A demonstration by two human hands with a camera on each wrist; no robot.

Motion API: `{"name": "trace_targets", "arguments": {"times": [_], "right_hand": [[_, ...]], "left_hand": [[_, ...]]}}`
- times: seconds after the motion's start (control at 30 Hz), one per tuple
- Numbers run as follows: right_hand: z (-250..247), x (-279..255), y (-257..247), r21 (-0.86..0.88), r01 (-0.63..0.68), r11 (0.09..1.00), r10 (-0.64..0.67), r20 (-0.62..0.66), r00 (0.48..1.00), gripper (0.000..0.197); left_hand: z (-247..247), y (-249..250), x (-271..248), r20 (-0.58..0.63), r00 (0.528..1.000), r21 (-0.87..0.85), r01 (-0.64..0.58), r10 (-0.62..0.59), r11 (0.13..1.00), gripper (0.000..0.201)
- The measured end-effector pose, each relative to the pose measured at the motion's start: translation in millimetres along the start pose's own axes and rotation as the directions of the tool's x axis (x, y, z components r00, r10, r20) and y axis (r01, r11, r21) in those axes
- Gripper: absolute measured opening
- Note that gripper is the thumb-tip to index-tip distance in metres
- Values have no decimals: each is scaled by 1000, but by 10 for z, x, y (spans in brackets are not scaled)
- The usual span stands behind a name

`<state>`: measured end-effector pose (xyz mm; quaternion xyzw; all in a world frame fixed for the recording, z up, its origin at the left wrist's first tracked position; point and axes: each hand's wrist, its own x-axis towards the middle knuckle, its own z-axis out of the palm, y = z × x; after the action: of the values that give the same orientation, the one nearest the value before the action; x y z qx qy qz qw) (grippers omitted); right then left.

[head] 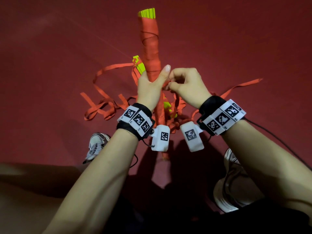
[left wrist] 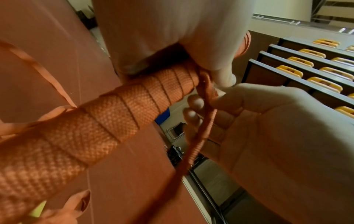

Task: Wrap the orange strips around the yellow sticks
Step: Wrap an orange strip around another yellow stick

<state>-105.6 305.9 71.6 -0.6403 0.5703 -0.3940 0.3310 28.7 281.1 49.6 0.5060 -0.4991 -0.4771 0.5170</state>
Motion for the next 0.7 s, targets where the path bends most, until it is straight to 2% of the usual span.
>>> {"name": "trace_targets", "arguments": {"times": [0.17,0.27,0.37,0.47,0.6,0.7], "right_hand": [[-51,0,20,-113,22,993,-39,-151,988,9],[-121,37,78,-137,30,990,-50,-144,988,11],[-203,69,102,-150,66,986,-75,-56,996,6],[-266,92,100,-195,92,977,-76,90,993,5],[-300,115,86,-289,100,952,9,354,935,11],[-344,113,78,-260,124,958,-9,403,915,14]], "left_hand": [[-14,38,-9,25,999,105,-39,36,994,24],[-40,89,0,0,1000,128,-22,22,992,29],[-65,114,13,-21,1000,51,-1,2,999,31],[-79,131,-8,8,1000,-36,-1,2,999,44],[-28,148,-55,60,998,-76,-16,21,997,54],[-33,128,-48,74,997,-58,4,0,998,50]]}}
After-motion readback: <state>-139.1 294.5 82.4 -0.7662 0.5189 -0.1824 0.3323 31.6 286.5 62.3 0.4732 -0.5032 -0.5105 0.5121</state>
